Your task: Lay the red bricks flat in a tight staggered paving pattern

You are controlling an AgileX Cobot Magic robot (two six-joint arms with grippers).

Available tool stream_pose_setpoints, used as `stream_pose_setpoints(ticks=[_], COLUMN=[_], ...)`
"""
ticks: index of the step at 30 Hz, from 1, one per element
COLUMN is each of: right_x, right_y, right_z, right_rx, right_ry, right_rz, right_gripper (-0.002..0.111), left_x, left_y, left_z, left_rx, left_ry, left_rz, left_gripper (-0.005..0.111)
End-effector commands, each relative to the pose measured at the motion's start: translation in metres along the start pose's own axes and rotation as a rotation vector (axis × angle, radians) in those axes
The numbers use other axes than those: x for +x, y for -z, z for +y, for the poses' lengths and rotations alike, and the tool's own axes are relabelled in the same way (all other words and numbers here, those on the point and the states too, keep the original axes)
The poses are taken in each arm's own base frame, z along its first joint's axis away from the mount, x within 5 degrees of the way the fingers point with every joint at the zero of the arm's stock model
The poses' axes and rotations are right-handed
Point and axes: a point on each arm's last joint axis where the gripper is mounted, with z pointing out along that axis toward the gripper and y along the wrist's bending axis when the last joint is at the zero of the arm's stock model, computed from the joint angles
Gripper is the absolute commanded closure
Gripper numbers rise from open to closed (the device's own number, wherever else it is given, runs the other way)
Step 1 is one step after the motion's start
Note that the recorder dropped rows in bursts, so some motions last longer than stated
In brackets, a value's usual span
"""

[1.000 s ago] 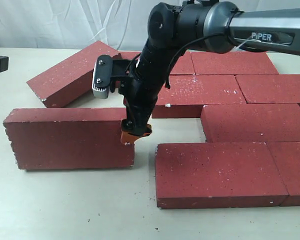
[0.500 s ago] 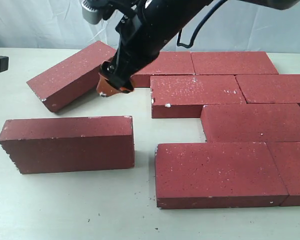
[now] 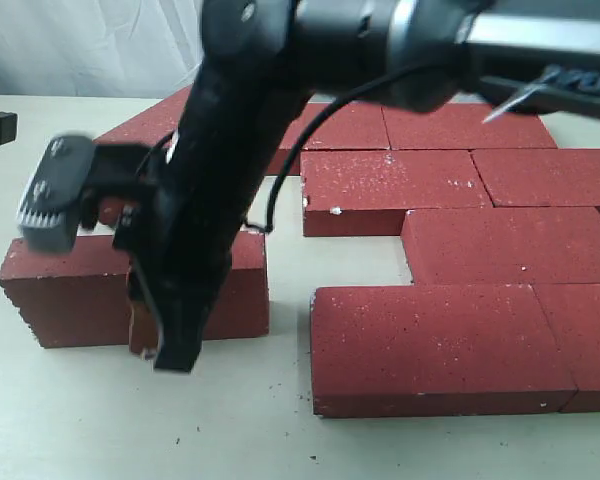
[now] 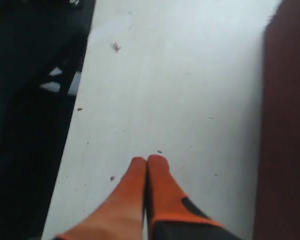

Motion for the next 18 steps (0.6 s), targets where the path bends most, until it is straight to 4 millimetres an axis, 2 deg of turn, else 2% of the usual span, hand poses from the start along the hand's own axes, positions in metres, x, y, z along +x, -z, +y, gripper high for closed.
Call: stream_pose_setpoints(ticks=[1, 4, 7, 14, 18], right_x=[-0.003, 0.000, 0.006, 0.004, 0.007], right_y=[-0.044, -0.066, -0.073, -0.066, -0.054], right_z=[-0.001, -0.018, -0.036, -0.053, -0.068], right_rx=[0.030, 0.160, 0.295, 0.487, 0.647], right_ry=[0.133, 0.119, 0.079, 0.136, 0.146], right_rz=[0.113, 0.167, 0.184, 0.202, 0.219], right_gripper=[0.109, 0.109, 0.109, 0.109, 0.109], left_x=[0.000, 0.000, 0.000, 0.001, 0.001], left_y=[0.002, 0.002, 0.002, -0.001, -0.001], left_z=[0.001, 0.001, 0.001, 0.001, 0.001], left_rx=[-0.004, -0.004, -0.004, -0.003, -0.003], left_ry=[0.017, 0.017, 0.013, 0.013, 0.013], left_rz=[-0.014, -0.012, -0.014, -0.008, -0.012], left_gripper=[0.107, 0.107, 0.107, 0.107, 0.107])
